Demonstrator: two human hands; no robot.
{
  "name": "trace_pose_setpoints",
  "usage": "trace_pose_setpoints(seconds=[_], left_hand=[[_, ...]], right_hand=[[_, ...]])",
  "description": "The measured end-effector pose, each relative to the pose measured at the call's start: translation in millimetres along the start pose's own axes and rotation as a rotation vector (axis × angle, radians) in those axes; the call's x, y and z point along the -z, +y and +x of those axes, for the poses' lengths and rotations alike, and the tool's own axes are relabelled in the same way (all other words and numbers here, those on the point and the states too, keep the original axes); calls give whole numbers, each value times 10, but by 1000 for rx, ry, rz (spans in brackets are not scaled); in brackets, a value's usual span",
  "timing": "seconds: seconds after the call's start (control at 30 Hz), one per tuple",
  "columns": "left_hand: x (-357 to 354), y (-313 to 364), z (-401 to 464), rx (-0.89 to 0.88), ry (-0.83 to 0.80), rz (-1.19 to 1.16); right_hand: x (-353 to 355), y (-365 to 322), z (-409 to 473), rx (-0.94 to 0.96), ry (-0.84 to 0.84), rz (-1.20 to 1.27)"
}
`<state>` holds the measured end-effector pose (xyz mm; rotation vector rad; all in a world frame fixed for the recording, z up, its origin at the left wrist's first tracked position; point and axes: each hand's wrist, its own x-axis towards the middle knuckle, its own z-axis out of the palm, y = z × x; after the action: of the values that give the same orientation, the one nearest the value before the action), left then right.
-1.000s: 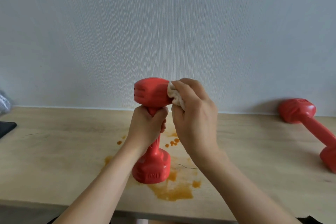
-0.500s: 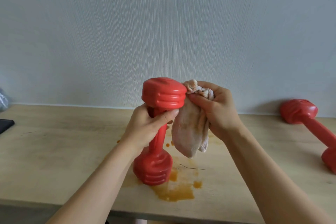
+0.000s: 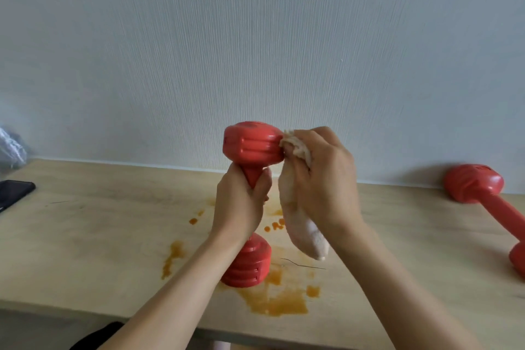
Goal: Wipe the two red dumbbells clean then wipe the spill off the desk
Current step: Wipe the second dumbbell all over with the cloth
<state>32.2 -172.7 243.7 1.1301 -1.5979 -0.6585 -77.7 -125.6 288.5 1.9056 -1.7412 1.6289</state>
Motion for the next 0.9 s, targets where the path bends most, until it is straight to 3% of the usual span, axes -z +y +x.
trace_pose_setpoints(seconds=[0.07, 0.27, 0.5, 0.6, 0.8, 0.9], left_hand=[[-26, -2, -1, -6, 0, 21], [-54, 21, 9, -21, -5, 60], [-48, 23, 11, -5, -37, 26], [-28, 27, 4, 4, -50, 3], [-8, 44, 40, 4, -17, 7], [-21, 27, 36, 35, -42, 36]], right_hand=[[23, 54, 18, -23, 9, -16], [-94, -103, -26, 135, 105, -142], [-33, 158, 75, -185, 9, 161], [-46, 181, 56, -238, -16, 192], [-159, -119, -130, 125, 93, -51], [-154, -14, -75, 14, 150, -20]])
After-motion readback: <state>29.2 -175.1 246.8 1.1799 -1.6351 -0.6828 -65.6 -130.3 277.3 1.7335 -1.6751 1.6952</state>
